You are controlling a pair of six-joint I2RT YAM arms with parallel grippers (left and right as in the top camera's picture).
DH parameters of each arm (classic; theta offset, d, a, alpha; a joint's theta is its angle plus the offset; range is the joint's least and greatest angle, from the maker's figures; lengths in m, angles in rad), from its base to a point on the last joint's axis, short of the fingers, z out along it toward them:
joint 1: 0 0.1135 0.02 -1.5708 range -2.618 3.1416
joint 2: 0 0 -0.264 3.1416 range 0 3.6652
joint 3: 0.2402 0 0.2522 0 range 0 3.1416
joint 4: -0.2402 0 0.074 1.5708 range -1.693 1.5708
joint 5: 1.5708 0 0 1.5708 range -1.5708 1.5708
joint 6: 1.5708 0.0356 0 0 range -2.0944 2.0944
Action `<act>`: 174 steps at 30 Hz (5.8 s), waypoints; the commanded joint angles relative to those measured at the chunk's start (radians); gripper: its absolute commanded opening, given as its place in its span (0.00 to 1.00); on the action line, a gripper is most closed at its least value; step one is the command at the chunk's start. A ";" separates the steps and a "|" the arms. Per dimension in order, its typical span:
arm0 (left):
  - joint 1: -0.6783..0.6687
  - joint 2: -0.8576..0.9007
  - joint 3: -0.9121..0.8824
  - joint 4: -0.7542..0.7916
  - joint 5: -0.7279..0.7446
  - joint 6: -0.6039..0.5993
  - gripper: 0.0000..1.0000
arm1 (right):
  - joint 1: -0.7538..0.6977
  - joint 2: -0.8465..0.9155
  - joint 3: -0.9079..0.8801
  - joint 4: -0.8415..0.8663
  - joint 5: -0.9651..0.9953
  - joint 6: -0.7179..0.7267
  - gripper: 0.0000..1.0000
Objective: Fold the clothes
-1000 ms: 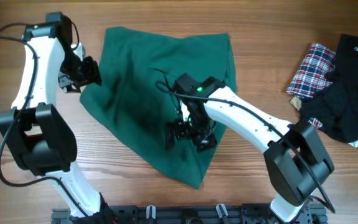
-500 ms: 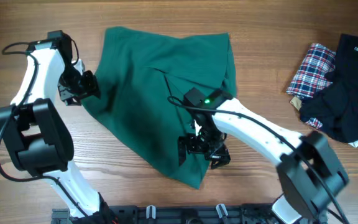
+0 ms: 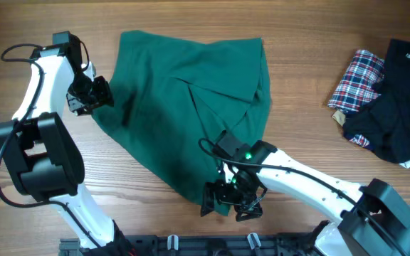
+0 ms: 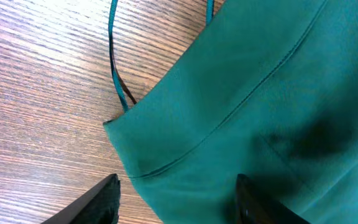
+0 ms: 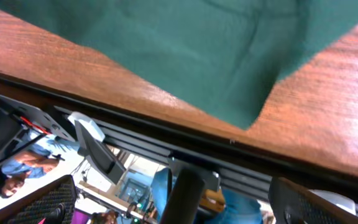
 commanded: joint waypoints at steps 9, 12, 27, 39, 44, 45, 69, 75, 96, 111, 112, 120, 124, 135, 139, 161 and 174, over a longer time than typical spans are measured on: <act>0.008 0.008 -0.003 0.014 -0.006 0.016 0.58 | 0.005 -0.016 -0.151 0.286 -0.047 0.002 1.00; 0.008 0.008 -0.003 0.021 -0.006 0.016 0.57 | 0.005 -0.016 -0.154 0.332 -0.048 -0.022 0.99; 0.008 0.008 -0.003 0.022 -0.006 0.016 0.44 | 0.001 -0.016 -0.140 0.360 -0.040 -0.042 0.89; 0.008 0.008 -0.003 0.023 -0.006 0.016 0.44 | -0.061 -0.016 -0.129 0.356 -0.024 -0.045 0.93; 0.008 0.008 -0.003 0.024 -0.006 0.024 0.23 | -0.059 -0.016 -0.129 0.363 -0.074 -0.019 0.86; 0.008 0.008 -0.003 0.024 -0.006 0.026 0.18 | -0.057 -0.016 -0.129 0.364 -0.074 -0.019 0.80; 0.071 0.032 -0.003 0.061 0.023 0.118 0.44 | -0.056 -0.016 -0.129 0.377 -0.066 -0.045 0.44; 0.071 0.061 -0.003 0.056 0.034 0.118 0.43 | -0.056 -0.016 -0.129 0.378 -0.059 -0.045 0.44; 0.072 0.106 -0.003 0.085 -0.037 0.173 0.40 | -0.056 -0.016 -0.129 0.379 -0.055 -0.045 0.44; 0.071 0.107 -0.003 0.092 0.115 0.173 0.32 | -0.056 -0.016 -0.129 0.379 -0.054 -0.045 0.44; 0.071 0.107 -0.003 0.085 0.115 0.174 0.31 | -0.056 -0.016 -0.129 0.379 -0.054 -0.045 0.44; 0.071 0.107 -0.003 0.054 0.119 0.172 0.04 | -0.056 -0.016 -0.129 0.381 -0.055 -0.040 0.24; 0.071 0.106 -0.003 0.032 0.196 0.169 0.04 | -0.056 -0.019 -0.129 0.384 -0.051 -0.019 0.04; 0.071 -0.083 -0.003 -0.060 0.400 0.142 0.04 | -0.378 -0.293 -0.129 0.390 -0.048 -0.103 0.04; 0.071 -0.215 -0.003 -0.080 0.420 0.142 0.04 | -0.556 -0.378 -0.112 0.410 -0.037 -0.208 0.04; 0.071 -0.338 -0.323 -0.090 0.345 -0.053 0.48 | -0.657 -0.404 0.072 0.322 0.216 -0.300 0.04; 0.072 -0.221 -0.443 0.317 0.258 -0.158 0.60 | -0.657 -0.404 0.072 0.311 0.192 -0.307 0.04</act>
